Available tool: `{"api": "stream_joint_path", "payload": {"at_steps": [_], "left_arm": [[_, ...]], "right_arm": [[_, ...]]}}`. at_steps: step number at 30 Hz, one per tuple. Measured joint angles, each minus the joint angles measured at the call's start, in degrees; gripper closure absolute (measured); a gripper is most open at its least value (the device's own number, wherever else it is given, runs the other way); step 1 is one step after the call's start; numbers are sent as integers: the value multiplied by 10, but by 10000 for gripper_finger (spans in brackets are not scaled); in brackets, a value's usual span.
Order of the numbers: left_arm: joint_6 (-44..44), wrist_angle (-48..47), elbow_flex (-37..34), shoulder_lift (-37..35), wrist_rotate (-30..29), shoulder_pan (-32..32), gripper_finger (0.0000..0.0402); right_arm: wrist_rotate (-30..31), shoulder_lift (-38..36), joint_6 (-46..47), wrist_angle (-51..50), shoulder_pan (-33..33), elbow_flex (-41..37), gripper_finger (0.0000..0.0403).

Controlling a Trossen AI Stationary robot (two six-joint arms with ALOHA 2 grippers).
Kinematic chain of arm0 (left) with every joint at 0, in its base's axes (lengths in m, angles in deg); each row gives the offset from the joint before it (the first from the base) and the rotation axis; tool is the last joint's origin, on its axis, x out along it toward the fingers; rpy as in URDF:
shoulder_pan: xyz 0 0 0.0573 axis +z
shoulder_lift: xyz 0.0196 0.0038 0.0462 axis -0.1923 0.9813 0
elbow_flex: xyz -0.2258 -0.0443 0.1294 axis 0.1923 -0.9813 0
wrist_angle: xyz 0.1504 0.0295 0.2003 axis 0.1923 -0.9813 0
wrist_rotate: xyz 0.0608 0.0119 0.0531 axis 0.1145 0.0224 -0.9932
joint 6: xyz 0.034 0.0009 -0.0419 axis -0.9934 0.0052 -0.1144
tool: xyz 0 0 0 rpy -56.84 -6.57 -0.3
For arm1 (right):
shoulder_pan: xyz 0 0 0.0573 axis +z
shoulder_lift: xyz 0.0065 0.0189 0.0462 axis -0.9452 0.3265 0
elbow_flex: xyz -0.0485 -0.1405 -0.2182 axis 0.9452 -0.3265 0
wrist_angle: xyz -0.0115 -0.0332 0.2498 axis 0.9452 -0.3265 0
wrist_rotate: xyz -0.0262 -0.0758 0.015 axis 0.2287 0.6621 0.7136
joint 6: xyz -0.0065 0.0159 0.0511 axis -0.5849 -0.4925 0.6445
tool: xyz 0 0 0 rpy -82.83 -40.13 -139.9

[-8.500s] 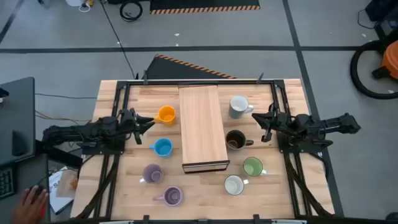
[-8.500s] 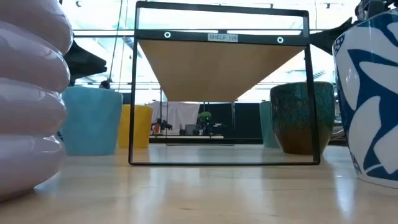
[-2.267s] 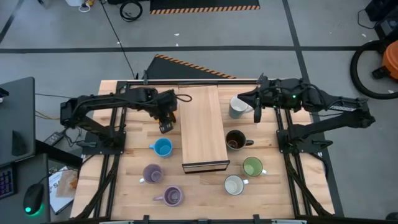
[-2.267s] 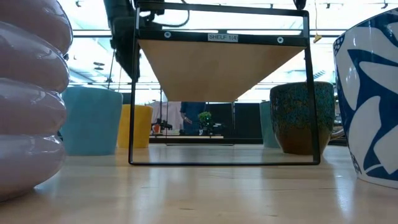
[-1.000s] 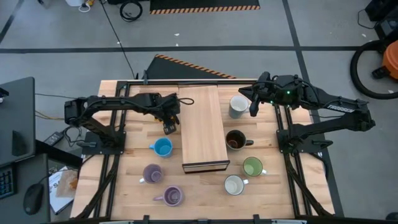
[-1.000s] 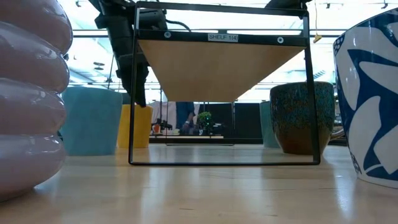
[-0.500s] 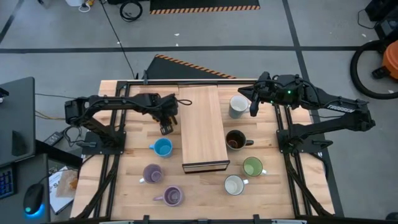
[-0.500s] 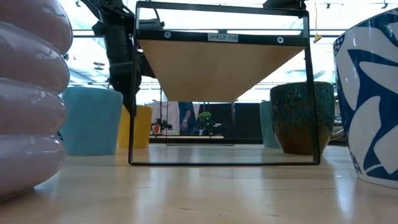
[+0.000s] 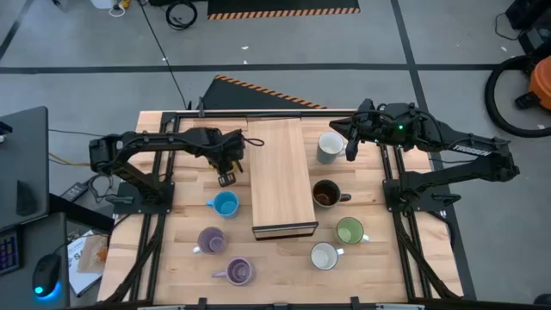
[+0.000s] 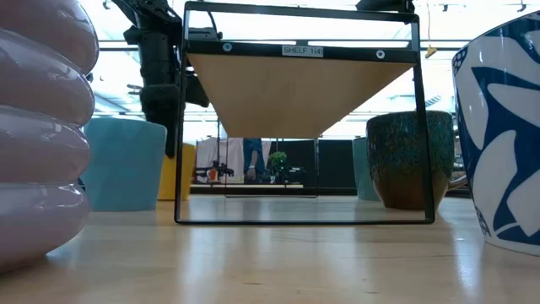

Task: Place coffee mugs
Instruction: Put the yellow mug on the shelf

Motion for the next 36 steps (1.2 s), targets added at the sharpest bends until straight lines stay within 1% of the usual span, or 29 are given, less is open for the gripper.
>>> {"api": "stream_joint_path", "payload": {"at_steps": [3,6,8,11,14,15,18,20,24,26,30,36], "left_arm": [[-38,-38,38,-11,-1,19,373],[-78,-72,98,-18,0,45,373],[-102,-97,142,-18,11,63,373],[-126,-117,206,-18,27,87,373],[-140,-173,257,-18,31,103,373],[-143,-177,273,-18,32,106,373],[-160,-151,313,-18,43,108,373],[-169,-139,324,-18,50,102,373],[-163,-79,325,-17,53,89,373],[-153,-80,325,-14,53,80,373],[-161,-74,325,-4,50,61,373],[-205,-67,325,29,46,51,373]], "right_arm": [[1,0,-6,7,0,0,373],[6,0,-21,26,-2,0,373],[9,0,-30,39,-9,0,373],[24,0,-35,44,-25,0,373],[36,0,-17,45,-40,0,373],[36,0,-8,45,-44,0,373],[29,0,3,50,-52,0,373],[19,0,-1,49,-52,0,373],[13,0,-14,49,-52,0,373],[9,0,-17,49,-52,0,373],[2,0,-19,50,-52,0,373],[-6,0,-19,66,-50,0,373]]}}
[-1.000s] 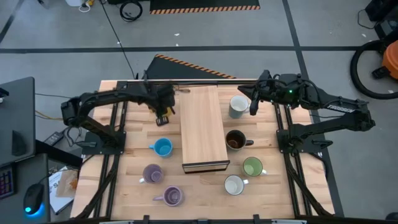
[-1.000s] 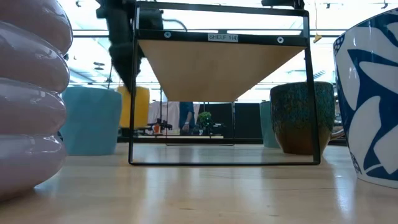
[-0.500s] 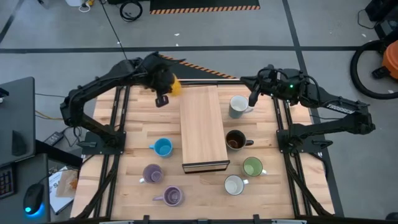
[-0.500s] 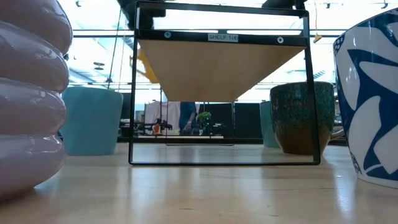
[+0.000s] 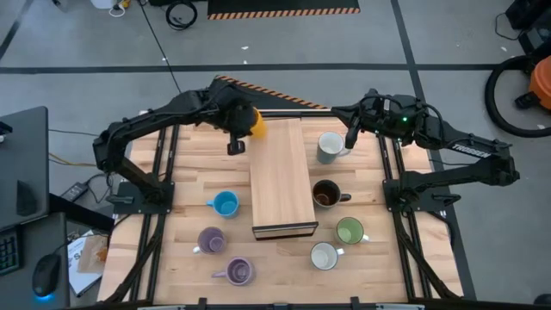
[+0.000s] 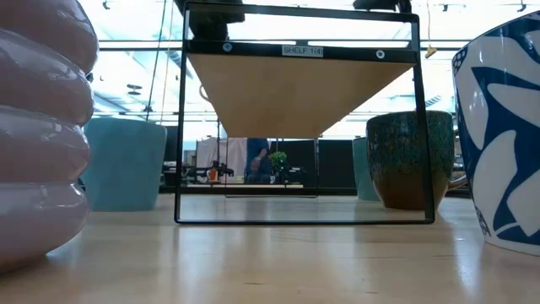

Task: Place coffee mugs
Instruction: Put the yellow mug on the shelf

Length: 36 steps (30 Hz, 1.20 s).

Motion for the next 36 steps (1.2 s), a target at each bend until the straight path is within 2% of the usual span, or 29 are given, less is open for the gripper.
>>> {"api": "stream_joint_path", "payload": {"at_steps": [12,18,22,28,36], "left_arm": [[-18,3,-1,32,-13,1,372],[-18,18,0,32,-13,1,300],[-15,26,0,32,-12,0,268],[3,45,0,32,-12,0,246],[18,52,0,32,-29,0,242]], "right_arm": [[-11,0,19,5,0,0,373],[-12,0,17,5,0,0,373],[-12,0,15,5,0,0,373],[-12,0,13,5,0,0,373],[-12,0,13,5,0,0,373]]}}
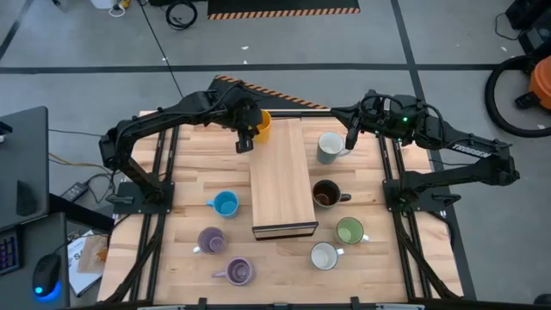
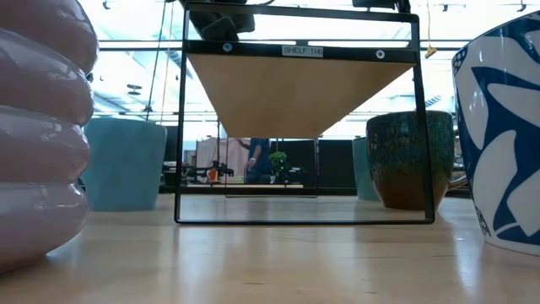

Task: Place coffee mugs
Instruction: Put the yellow mug on the shelf, then put the blue mug on the shelf

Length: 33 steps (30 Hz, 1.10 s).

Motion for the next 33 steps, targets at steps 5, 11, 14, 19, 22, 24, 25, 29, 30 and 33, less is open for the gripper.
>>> {"api": "stream_joint_path", "payload": {"at_steps": [5,11,14,19,22,24,25,29,30,33], "left_arm": [[27,25,0,0,-17,0,242],[47,40,0,-1,-8,-3,242],[47,38,0,-12,-7,-3,241],[55,44,7,-29,-6,-4,241],[81,58,21,-38,22,-6,241],[100,77,37,-39,49,-9,241],[112,77,44,-39,61,-10,241],[153,78,66,-39,82,-20,241],[159,75,68,-42,82,-24,241],[171,75,70,-49,82,-37,241]], "right_arm": [[0,0,3,0,0,0,373],[-20,0,2,-12,0,0,373],[-43,0,2,-40,-2,0,373],[-93,20,19,-85,-9,0,373],[-108,48,19,-120,-12,0,373],[-109,67,11,-144,-14,0,371],[-109,75,6,-156,-15,0,369],[-112,99,-8,-195,-20,0,348],[-112,104,-13,-204,-21,0,340],[-112,116,-25,-235,-26,0,310]]}}
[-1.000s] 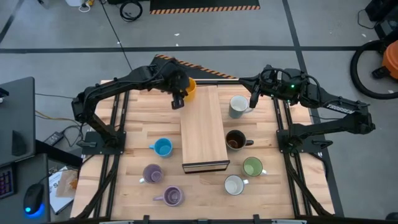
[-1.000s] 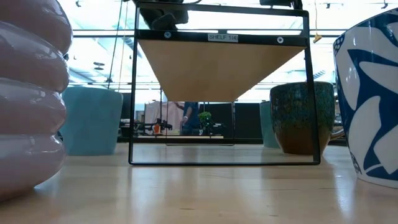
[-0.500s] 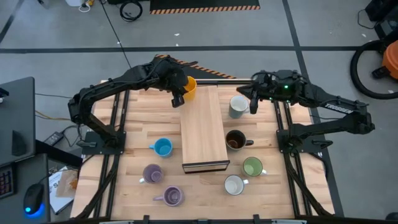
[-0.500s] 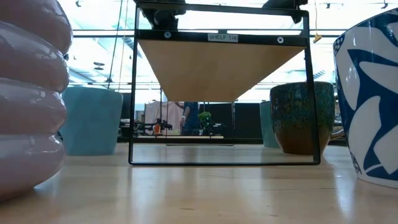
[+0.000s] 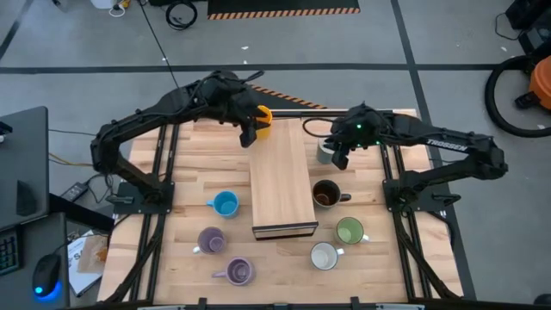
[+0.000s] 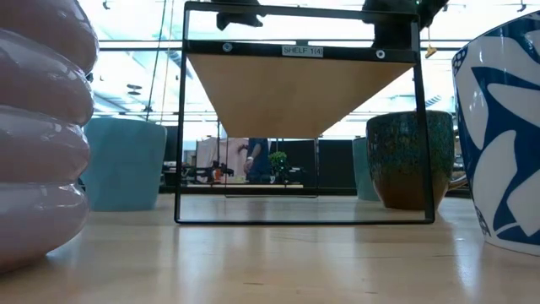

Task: Place coffee mugs
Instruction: Put the blue mug on the shelf

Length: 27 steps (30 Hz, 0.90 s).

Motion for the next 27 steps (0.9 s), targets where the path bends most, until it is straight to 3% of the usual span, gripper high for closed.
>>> {"api": "stream_joint_path", "payload": {"at_steps": [9,27], "left_arm": [[26,-30,-1,-25,1,-17,241],[26,-73,-1,-72,-27,-11,241]], "right_arm": [[-2,49,-32,-75,-16,0,231],[3,176,-108,-90,-26,4,232]]}}
